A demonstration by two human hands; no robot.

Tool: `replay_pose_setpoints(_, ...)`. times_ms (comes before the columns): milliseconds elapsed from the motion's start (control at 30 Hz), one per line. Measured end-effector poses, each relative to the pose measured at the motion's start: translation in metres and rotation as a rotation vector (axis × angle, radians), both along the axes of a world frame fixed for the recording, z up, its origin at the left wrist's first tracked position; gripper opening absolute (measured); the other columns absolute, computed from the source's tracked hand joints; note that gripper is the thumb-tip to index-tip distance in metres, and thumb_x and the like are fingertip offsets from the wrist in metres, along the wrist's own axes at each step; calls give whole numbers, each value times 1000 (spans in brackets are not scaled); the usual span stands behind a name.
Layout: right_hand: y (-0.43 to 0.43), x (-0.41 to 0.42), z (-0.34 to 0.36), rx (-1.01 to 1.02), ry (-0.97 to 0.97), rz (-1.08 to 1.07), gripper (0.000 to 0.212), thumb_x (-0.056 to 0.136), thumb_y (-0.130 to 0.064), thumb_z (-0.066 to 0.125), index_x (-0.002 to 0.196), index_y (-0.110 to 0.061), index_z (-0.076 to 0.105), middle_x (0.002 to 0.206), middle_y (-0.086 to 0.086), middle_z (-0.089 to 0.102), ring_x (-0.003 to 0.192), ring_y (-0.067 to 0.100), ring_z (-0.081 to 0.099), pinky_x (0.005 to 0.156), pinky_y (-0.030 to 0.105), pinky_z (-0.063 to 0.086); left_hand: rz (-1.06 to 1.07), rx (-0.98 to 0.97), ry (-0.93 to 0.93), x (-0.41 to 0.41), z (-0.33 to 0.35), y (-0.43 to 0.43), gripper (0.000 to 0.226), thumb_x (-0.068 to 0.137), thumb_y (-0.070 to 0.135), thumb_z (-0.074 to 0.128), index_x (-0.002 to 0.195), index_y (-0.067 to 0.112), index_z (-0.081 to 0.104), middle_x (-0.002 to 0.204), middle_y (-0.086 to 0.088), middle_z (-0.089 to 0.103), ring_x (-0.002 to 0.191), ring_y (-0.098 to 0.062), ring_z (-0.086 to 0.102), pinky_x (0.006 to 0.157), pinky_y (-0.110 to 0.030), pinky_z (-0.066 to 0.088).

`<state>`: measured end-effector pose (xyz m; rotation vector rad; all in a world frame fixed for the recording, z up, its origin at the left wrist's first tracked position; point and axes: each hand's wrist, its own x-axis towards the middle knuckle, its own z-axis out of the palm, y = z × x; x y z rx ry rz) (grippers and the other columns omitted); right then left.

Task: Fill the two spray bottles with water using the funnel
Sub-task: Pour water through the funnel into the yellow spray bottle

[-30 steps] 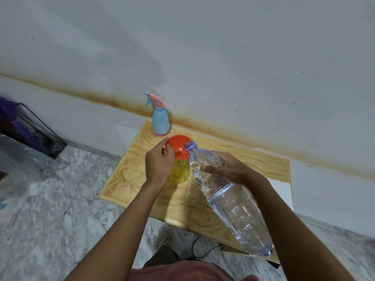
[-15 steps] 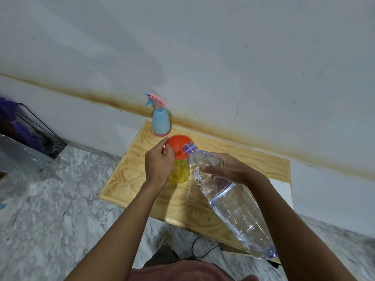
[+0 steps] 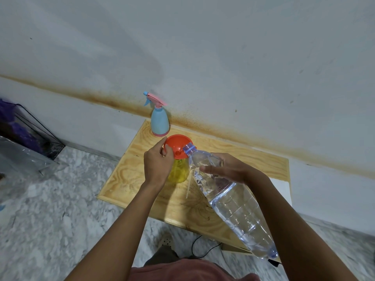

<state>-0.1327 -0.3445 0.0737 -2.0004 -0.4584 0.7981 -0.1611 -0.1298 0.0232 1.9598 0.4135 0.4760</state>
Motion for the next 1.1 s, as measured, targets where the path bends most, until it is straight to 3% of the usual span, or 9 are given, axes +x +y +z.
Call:
replay_pose_setpoints(200, 1, -1, 7, -18, 0, -11, 18, 89, -46, 65, 104, -45, 57, 87, -10, 71, 77, 6, 69, 68, 11, 54, 4, -13, 5, 0, 0, 0, 36, 97, 14, 52, 130, 14, 64, 53, 15, 48, 51, -1, 48, 63, -19, 46)
replay_pose_setpoints(333, 3, -1, 7, -40, 11, -12, 34, 77, -59, 65, 106, -42, 61, 95, -4, 75, 80, 11, 69, 72, 21, 55, 5, -10, 6, -1, 0, 1, 36, 97, 14, 53, 130, 14, 64, 51, 16, 45, 50, 0, 48, 62, -18, 43)
replay_pose_setpoints(467, 3, 0, 6, -62, 29, -23, 30, 78, -57, 65, 104, -42, 62, 77, -16, 72, 68, 0, 67, 66, 17, 51, 8, -17, 14, -1, -1, 2, 36, 97, 14, 53, 131, 13, 63, 53, 16, 46, 51, 2, 49, 64, -17, 42)
replay_pose_setpoints(567, 2, 1, 7, -69, 35, -32, 23, 86, -49, 67, 106, -41, 61, 70, -16, 69, 64, 0, 65, 63, 16, 51, 4, -8, 13, -2, -1, 2, 36, 97, 15, 53, 131, 14, 63, 55, 15, 49, 52, -1, 49, 63, -19, 45)
replay_pose_setpoints(700, 4, 0, 11, -74, 51, -14, 29, 94, -38, 65, 121, -27, 61, 57, -26, 64, 53, -7, 59, 59, 13, 45, 3, -7, 9, -2, 0, 4, 35, 98, 14, 52, 130, 13, 65, 56, 14, 50, 53, -4, 47, 65, -25, 47)
replay_pose_setpoints(867, 4, -1, 14, -102, 40, -4, 24, 95, -37, 64, 116, -29, 59, 53, -29, 61, 50, -10, 57, 56, 8, 42, 3, -15, 14, -2, 3, 2, 36, 98, 15, 53, 133, 11, 62, 65, 8, 61, 59, -3, 54, 64, -15, 46)
replay_pose_setpoints(1033, 4, 2, 12, -141, 20, -27, 14, 92, -42, 66, 102, -41, 58, 61, -25, 67, 56, -12, 61, 62, 12, 44, 0, -12, 19, -1, 2, 3, 36, 98, 15, 53, 133, 12, 62, 62, 11, 58, 58, -3, 53, 67, -20, 48)
replay_pose_setpoints(1100, 5, 3, 12, -132, 23, -22, 17, 92, -41, 66, 107, -38, 58, 61, -29, 66, 57, -14, 61, 61, 10, 43, -2, -7, 14, -1, 3, 2, 36, 98, 14, 53, 132, 11, 62, 61, 13, 56, 56, -3, 52, 67, -20, 47)
